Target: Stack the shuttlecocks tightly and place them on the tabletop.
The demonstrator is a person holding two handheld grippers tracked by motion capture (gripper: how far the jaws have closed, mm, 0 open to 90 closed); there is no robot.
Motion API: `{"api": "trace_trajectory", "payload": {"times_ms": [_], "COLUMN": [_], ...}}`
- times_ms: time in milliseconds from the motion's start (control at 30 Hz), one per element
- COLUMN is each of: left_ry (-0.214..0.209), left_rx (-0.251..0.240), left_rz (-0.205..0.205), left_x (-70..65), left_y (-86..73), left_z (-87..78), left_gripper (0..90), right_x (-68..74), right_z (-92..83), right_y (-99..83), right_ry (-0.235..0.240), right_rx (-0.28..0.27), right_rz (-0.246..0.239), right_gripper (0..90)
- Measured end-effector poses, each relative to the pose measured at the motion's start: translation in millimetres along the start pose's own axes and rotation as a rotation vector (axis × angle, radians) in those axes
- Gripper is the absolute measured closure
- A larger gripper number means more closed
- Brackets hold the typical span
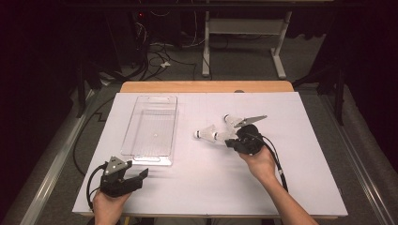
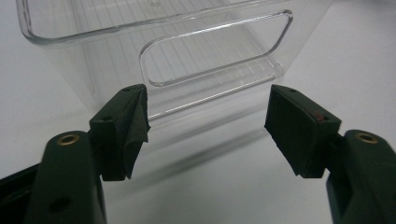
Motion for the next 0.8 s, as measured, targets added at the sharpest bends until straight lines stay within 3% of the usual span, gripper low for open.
{"api": "trace_trajectory", "payload": {"times_ms": [800], "left_ry": [-0.002], "left_rx": [0.003], "left_rz": [0.002], "left_x": [-0.2], "left_y": [-0.1], "left_z": [0.2], "left_gripper": [31.1], "right_x": [1.1], "right_z": [12.5], "right_y": [5.9], "right_ry": [0.004], "right_rx": [0.009], "right_rz": [0.000], "right_gripper": [90.0]}}
Point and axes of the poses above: each handheld gripper's, and its own axes: z roughly forward along the jaws, y roughly out of its top, x roughly to its left, the point moved 5 cm from there along z, roughly forward along the jaws, and after that the axes turned 12 degrees about z, right-handed, at the moved point
